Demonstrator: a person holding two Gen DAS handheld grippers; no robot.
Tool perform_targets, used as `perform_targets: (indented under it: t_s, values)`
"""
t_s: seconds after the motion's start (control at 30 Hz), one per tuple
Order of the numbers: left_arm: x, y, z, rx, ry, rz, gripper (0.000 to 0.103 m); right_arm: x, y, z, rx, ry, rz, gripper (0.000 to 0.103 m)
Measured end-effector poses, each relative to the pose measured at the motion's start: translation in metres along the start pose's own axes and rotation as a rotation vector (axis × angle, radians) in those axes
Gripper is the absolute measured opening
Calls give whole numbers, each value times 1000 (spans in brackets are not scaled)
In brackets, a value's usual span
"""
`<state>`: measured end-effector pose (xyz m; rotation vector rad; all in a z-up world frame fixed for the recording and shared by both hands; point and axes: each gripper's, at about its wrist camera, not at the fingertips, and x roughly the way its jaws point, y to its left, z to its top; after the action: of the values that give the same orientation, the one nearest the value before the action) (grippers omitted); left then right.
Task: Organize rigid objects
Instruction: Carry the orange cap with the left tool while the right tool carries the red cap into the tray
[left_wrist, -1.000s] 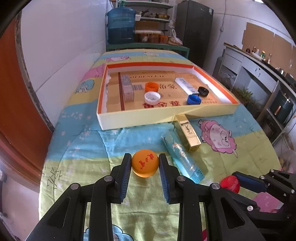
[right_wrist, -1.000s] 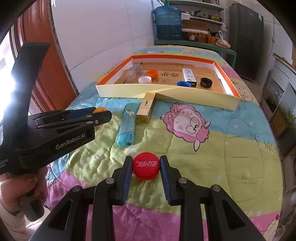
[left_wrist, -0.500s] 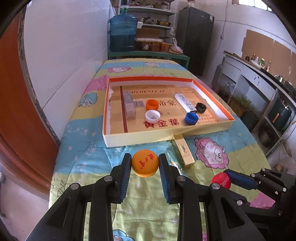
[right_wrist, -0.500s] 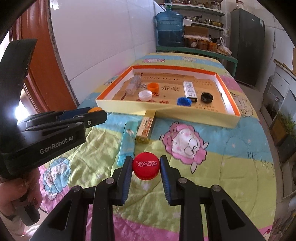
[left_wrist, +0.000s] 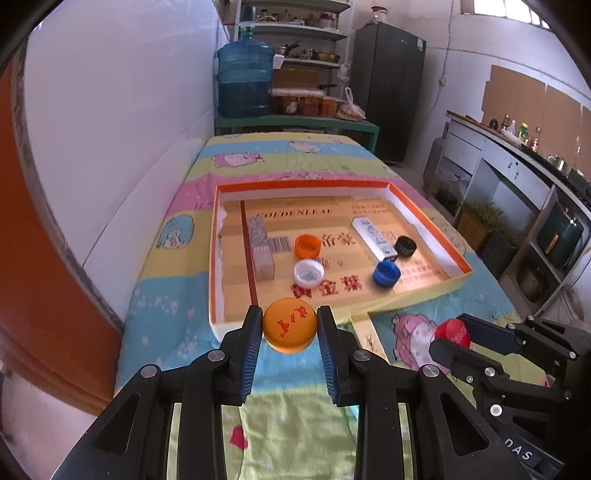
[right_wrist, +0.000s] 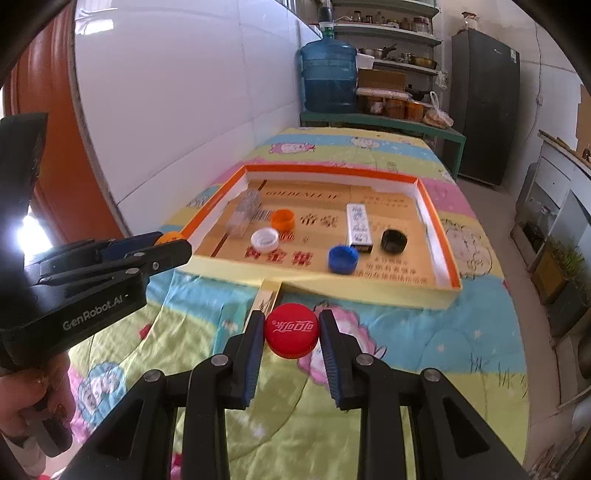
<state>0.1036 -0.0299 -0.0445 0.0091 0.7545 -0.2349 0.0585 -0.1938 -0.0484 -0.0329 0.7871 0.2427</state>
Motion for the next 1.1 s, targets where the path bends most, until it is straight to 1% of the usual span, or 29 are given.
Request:
perform_targets:
  t_s: [0.2, 0.37, 0.6, 1.1]
  values:
    - [8, -6, 18, 15, -7, -4, 31, 5, -11, 14, -1, -21, -8, 30]
    - [15, -13, 34, 22, -18, -7, 31, 15, -22, 27, 3, -22, -12, 30]
    - [32, -16, 50, 16, -6, -22, 31, 26, -33, 42, 2, -31, -25, 30]
    - [72, -23, 82, 17, 14, -25, 31, 58, -65, 68, 36, -27, -41, 30]
